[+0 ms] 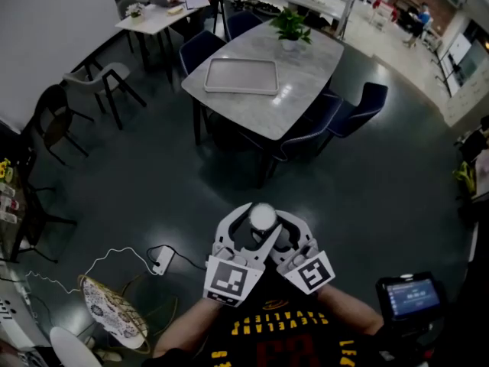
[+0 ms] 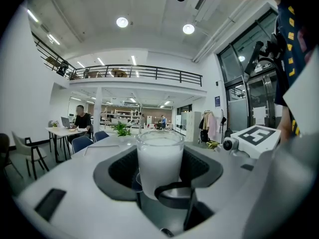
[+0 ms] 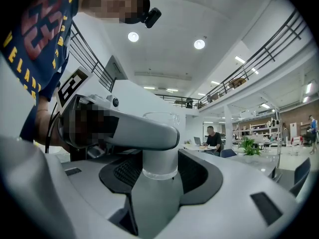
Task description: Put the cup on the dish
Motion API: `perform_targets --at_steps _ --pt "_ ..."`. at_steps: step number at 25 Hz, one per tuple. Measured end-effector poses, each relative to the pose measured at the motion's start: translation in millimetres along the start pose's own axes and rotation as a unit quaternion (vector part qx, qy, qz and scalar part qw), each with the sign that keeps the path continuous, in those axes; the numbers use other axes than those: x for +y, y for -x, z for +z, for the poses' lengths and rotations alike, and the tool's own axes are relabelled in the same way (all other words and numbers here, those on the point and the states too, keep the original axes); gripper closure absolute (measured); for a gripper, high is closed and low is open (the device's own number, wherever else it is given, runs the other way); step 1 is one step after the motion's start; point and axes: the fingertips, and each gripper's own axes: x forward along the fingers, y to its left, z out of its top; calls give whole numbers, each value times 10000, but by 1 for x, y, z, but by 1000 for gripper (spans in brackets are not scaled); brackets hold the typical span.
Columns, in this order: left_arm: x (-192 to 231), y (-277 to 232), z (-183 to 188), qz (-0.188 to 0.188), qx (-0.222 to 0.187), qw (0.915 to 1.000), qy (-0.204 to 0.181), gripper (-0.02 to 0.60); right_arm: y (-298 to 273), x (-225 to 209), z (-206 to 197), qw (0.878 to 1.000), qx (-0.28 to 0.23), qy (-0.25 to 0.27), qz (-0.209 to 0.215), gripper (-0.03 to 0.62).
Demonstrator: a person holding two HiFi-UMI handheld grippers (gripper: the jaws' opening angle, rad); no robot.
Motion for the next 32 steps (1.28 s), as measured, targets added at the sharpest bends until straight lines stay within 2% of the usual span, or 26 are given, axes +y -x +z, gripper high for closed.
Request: perform_targets --at_steps 6,11,20,26,32 --pt "30 -19 0 264 65 9995 -135 318 -30 -18 -4 9998 -27 73 203 376" --pt "58 -46 -5 454 175 9987 -152 318 -57 -43 -15 9991 22 -69 418 376" --pt "106 -111 -14 588 415 9973 -105 318 -103 -103 -35 9975 138 -250 639 376" --pt "128 -153 -17 681 596 9959 -16 318 -122 -144 -46 9961 241 -347 776 376" --pt "137 -189 -11 792 687 9945 18 318 -130 -181 -48 9952 244 -202 928 376"
